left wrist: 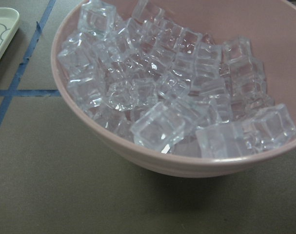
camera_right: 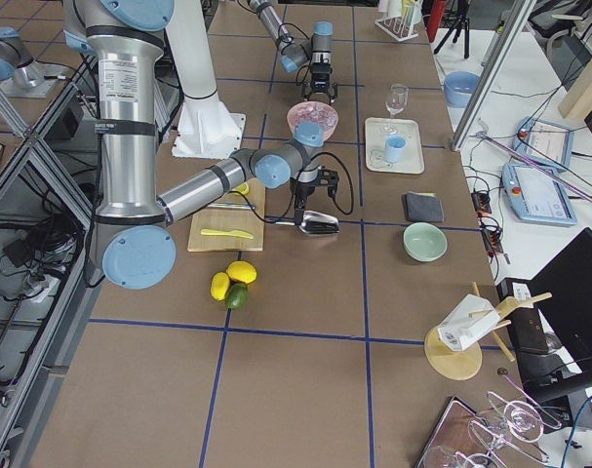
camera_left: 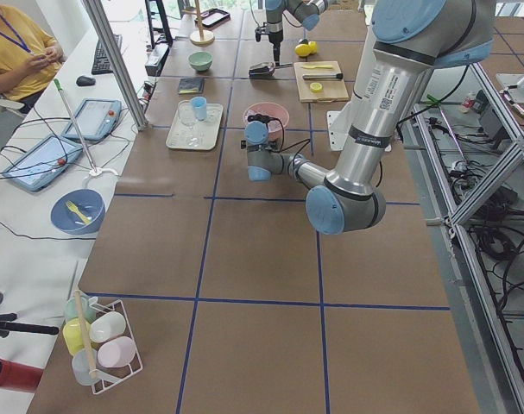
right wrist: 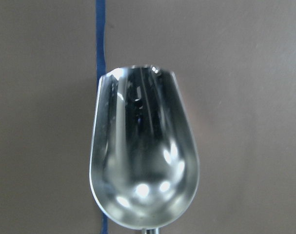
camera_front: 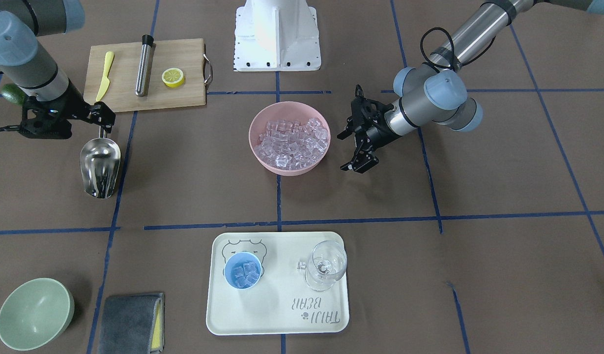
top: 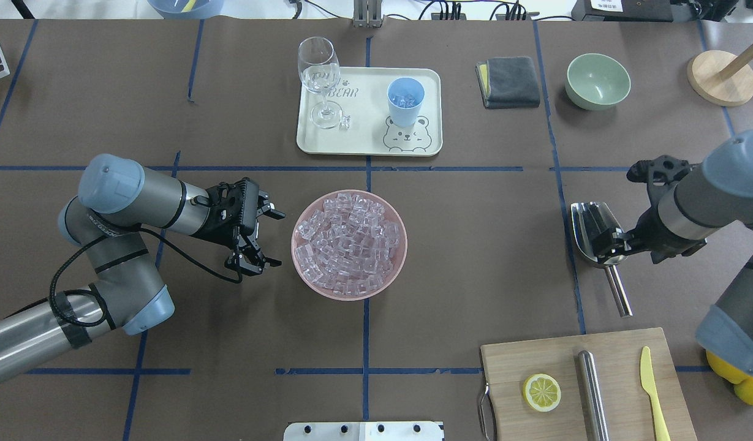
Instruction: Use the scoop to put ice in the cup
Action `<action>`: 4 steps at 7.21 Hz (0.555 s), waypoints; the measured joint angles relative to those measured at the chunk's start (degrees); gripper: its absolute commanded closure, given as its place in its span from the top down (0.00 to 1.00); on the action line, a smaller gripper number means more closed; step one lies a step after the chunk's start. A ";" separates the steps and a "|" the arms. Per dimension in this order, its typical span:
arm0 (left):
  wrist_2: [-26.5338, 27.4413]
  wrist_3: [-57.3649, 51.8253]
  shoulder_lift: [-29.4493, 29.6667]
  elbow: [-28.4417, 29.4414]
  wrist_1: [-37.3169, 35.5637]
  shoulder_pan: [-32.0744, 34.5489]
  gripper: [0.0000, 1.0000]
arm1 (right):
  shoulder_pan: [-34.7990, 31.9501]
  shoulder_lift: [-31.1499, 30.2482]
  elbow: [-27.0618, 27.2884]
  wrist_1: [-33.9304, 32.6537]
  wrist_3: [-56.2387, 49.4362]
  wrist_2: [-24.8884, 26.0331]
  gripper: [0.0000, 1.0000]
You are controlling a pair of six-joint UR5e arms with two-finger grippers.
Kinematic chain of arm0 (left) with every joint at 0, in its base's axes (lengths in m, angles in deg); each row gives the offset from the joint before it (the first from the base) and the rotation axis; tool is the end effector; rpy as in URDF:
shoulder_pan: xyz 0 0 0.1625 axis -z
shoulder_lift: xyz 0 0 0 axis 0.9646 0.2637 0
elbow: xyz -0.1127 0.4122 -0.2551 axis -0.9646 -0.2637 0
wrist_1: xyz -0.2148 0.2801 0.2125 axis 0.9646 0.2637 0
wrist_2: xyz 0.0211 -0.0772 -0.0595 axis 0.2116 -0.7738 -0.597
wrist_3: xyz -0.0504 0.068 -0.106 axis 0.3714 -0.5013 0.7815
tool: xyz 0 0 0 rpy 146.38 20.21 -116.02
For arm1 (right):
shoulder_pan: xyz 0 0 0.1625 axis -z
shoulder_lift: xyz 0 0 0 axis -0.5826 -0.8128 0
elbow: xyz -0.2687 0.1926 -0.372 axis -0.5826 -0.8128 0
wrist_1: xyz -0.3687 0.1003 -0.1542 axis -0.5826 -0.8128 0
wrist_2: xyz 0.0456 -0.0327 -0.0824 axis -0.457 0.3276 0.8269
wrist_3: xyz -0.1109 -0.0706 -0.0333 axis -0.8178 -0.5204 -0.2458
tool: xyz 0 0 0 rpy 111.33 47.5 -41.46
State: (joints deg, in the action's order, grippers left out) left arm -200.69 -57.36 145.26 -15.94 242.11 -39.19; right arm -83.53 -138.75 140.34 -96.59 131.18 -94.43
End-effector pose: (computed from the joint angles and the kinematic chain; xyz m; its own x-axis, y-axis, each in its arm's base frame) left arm 0.5459 -0.4609 0.4413 0.0206 0.9996 0.0214 -0.1453 -0.0182 0.9892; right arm -0.2835 -0.4103 0.5495 0.7536 0.0102 0.6573 0.0097 0.9996 -0.0267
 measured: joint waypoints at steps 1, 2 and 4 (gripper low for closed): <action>0.00 -0.03 0.00 -0.03 0.00 0.10 1.00 | -4.61 0.41 -0.18 -1.35 -7.35 -0.29 1.00; 0.00 -0.09 0.00 -0.07 0.02 0.21 1.00 | -10.07 0.44 -0.41 -3.79 -16.97 -0.87 1.00; 0.00 -0.21 -0.01 -0.09 0.08 0.56 1.00 | -21.25 -0.97 -0.78 -9.16 -36.14 -4.20 1.00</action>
State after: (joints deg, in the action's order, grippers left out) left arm -200.68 -57.57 145.25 -16.03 242.19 -38.63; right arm -104.78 -139.72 139.56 -105.74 95.04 -98.63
